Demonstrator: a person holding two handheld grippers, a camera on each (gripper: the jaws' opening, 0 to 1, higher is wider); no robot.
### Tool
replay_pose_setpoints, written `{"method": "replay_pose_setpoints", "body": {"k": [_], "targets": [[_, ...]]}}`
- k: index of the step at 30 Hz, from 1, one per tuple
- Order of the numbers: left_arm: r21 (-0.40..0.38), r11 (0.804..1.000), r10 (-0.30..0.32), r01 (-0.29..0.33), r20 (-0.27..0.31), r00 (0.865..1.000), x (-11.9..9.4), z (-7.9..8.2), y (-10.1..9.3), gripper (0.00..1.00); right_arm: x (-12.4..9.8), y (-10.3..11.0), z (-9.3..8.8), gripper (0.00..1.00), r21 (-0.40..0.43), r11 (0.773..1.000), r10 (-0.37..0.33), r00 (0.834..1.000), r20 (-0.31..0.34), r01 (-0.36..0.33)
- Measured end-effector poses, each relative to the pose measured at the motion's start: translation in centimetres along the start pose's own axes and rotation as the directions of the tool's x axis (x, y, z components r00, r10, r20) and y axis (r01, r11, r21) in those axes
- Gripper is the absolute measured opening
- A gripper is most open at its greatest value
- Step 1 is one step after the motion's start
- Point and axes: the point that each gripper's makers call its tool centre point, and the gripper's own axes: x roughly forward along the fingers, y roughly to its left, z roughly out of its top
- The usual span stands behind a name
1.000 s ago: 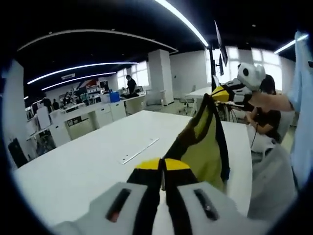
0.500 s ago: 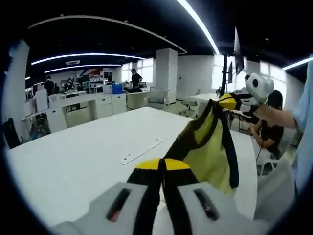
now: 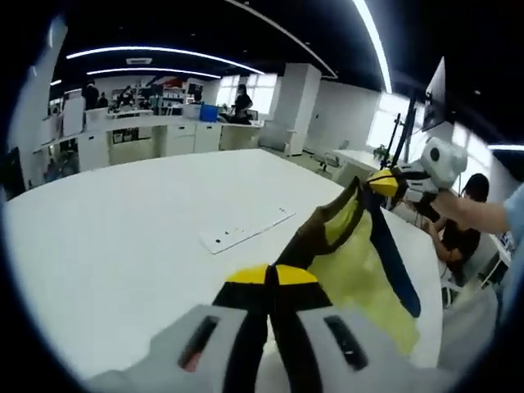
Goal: Fold the garment on the visible template until the final outline fits inside the template.
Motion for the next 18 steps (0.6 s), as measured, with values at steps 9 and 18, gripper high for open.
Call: {"method": "replay_pose_setpoints", "body": {"k": [9,18], "targets": [[-0.027,0.999,0.032,-0.036,-0.131,0.991,4.0,-4.4,1.7,0.0,4.8,-0.2,-5.9,0.0,0.018,0.999,0.03,0.99,-0.14,-0.027],[-0.045,0.998,0.035,-0.047,-0.223,0.974,7.2,-7.4,2.2,0.0,7.9,-0.1,-10.1,0.0,0.038,0.999,0.047,0.967,-0.249,-0.039]]}}
